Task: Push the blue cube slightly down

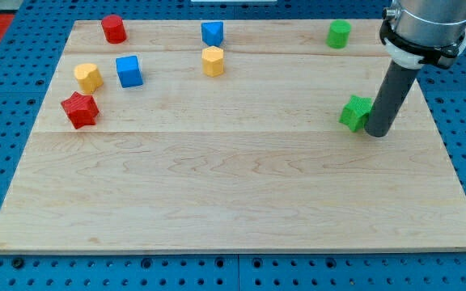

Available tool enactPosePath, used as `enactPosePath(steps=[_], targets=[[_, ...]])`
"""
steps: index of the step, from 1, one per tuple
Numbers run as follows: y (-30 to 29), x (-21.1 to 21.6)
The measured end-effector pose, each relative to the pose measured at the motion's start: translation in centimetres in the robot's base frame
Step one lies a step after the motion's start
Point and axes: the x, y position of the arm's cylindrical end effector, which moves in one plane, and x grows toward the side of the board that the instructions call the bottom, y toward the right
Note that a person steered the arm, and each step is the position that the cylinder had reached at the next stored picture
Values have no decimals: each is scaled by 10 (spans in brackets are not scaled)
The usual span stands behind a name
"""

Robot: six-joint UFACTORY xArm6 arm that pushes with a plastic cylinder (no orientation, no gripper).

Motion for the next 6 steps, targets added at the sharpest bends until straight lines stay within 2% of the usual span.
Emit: enactPosePath(steps=[2,4,6], targets=[[1,9],[-3,53],[-4,53]])
